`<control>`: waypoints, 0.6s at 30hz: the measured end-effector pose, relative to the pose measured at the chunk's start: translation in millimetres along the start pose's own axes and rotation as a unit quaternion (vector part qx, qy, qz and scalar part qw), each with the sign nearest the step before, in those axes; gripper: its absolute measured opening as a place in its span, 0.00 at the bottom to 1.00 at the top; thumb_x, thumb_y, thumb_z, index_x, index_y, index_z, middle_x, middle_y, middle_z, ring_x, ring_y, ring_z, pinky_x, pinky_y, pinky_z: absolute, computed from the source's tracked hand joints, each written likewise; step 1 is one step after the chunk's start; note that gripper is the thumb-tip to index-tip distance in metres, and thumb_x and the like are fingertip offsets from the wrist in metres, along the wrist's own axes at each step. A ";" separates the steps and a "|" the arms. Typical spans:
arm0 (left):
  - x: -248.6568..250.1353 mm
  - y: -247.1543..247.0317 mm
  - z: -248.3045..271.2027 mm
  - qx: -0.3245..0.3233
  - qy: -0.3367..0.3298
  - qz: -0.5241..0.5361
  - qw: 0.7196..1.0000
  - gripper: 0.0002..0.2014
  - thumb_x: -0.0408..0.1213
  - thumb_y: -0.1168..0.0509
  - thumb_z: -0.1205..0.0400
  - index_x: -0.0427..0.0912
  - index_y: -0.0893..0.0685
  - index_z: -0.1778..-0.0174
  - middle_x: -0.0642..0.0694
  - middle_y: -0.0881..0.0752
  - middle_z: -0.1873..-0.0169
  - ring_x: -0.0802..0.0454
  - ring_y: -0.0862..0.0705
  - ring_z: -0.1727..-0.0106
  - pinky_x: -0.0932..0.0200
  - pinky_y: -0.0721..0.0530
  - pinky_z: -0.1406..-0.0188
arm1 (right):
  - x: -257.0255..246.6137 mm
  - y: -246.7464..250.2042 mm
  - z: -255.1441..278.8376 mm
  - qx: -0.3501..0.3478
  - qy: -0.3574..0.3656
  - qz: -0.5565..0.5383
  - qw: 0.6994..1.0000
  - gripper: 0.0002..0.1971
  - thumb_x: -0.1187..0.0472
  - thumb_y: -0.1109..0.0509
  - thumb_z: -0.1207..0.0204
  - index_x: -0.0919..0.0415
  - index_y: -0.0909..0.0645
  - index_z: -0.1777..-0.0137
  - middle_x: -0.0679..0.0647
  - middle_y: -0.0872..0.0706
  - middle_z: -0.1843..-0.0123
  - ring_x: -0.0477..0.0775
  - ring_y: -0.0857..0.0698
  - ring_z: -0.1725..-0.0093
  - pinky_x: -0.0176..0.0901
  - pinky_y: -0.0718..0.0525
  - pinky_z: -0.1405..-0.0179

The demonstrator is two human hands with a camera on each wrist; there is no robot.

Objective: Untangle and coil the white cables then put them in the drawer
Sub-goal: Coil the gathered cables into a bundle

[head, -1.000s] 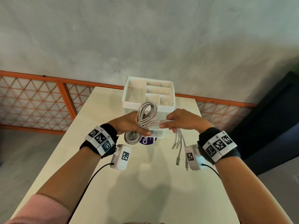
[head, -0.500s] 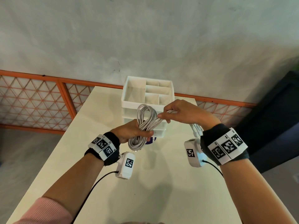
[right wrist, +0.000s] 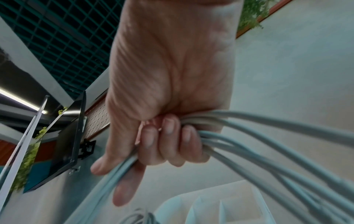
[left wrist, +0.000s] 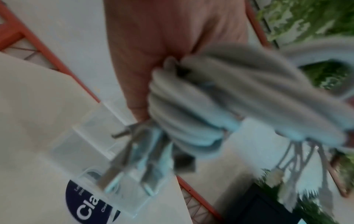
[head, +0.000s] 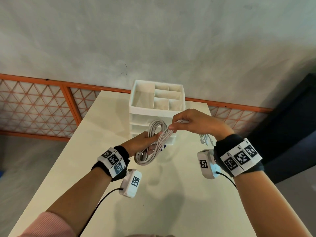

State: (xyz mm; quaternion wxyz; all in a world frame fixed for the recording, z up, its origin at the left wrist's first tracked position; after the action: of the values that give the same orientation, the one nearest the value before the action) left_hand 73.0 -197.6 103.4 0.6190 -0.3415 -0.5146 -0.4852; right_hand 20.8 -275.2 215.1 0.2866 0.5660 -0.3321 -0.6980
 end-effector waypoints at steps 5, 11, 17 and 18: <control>5.8 -5.9 -3.8 0.014 -0.011 -0.030 0.999 0.33 0.45 0.48 0.12 0.48 0.24 0.88 0.53 0.30 0.87 0.57 0.33 0.85 0.66 0.32 0.80 | -0.3 -6.1 -11.6 0.025 0.011 0.026 0.999 0.14 0.50 0.29 0.24 0.62 0.13 0.55 0.61 0.12 0.57 0.59 0.16 0.55 0.51 0.20 0.52; 13.5 -4.9 -0.3 0.044 0.005 -0.004 0.999 0.41 0.66 0.72 0.20 0.46 0.23 0.81 0.49 0.25 0.89 0.53 0.33 0.85 0.61 0.33 0.78 | 2.6 -1.9 -18.9 0.081 0.002 -0.005 0.997 0.12 0.53 0.29 0.23 0.64 0.13 0.55 0.57 0.11 0.58 0.50 0.15 0.59 0.30 0.26 0.62; 10.1 -5.7 -4.6 0.044 -0.010 -0.056 0.997 0.34 0.68 0.44 0.23 0.34 0.23 0.66 0.48 0.29 0.84 0.53 0.33 0.83 0.62 0.31 0.79 | 4.6 2.8 -25.6 0.114 -0.004 -0.010 0.993 0.13 0.53 0.29 0.23 0.64 0.13 0.53 0.56 0.10 0.57 0.51 0.14 0.57 0.34 0.22 0.58; 9.5 -4.5 -4.8 0.042 -0.011 -0.081 0.996 0.28 0.62 0.34 0.25 0.36 0.25 0.68 0.46 0.28 0.81 0.53 0.32 0.82 0.62 0.30 0.78 | 5.3 1.1 -26.1 0.109 -0.007 -0.008 0.994 0.13 0.53 0.29 0.23 0.64 0.13 0.53 0.56 0.10 0.56 0.51 0.13 0.56 0.37 0.20 0.55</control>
State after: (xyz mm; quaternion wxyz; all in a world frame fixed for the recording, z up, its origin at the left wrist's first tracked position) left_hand 70.2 -205.7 111.1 0.5857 -0.2776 -0.5672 -0.5082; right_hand 45.4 -283.7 209.2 0.2149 0.5914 -0.4041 -0.6639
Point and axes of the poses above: each hand's wrist, its own z-axis away from the middle knuckle, its own y-axis out of the back of the hand, x = y × z, the point moved 10 cm from there along -z, towards the middle knuckle
